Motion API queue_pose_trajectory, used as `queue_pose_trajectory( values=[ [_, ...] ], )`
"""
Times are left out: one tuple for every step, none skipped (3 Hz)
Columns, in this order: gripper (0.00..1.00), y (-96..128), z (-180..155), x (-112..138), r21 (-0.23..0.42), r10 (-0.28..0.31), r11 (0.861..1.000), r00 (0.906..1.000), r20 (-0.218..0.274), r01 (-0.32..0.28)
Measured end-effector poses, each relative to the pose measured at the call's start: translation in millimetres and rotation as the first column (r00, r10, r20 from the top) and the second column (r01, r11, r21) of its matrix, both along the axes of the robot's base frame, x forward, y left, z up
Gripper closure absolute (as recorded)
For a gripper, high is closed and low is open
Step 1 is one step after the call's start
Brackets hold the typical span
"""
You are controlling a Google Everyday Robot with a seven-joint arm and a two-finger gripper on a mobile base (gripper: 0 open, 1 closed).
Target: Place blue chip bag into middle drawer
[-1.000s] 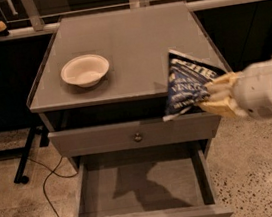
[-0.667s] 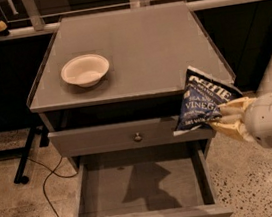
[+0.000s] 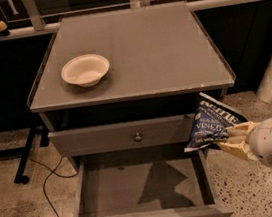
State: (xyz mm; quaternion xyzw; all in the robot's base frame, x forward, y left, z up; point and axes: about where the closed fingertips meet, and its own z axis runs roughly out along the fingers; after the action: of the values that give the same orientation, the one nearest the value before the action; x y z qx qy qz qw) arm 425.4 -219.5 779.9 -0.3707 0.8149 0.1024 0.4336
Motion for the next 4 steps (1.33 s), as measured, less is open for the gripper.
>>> queue_pose_trajectory(
  values=[
    [1.0, 5.8, -5.4, -0.6, -0.01, -0.003, 1.0, 1.0, -0.004, 0.003],
    [1.0, 10.6, -43.4, -0.1, -0.006, -0.011, 1.0, 0.9992, -0.037, 0.011],
    [1.0, 9.6, -88.7, 2.2, 0.014, -0.036, 0.999, 0.9964, -0.077, 0.037],
    [1.0, 8.6, -133.5, 6.6, 0.042, -0.062, 0.997, 0.9903, -0.124, 0.068]
  ],
)
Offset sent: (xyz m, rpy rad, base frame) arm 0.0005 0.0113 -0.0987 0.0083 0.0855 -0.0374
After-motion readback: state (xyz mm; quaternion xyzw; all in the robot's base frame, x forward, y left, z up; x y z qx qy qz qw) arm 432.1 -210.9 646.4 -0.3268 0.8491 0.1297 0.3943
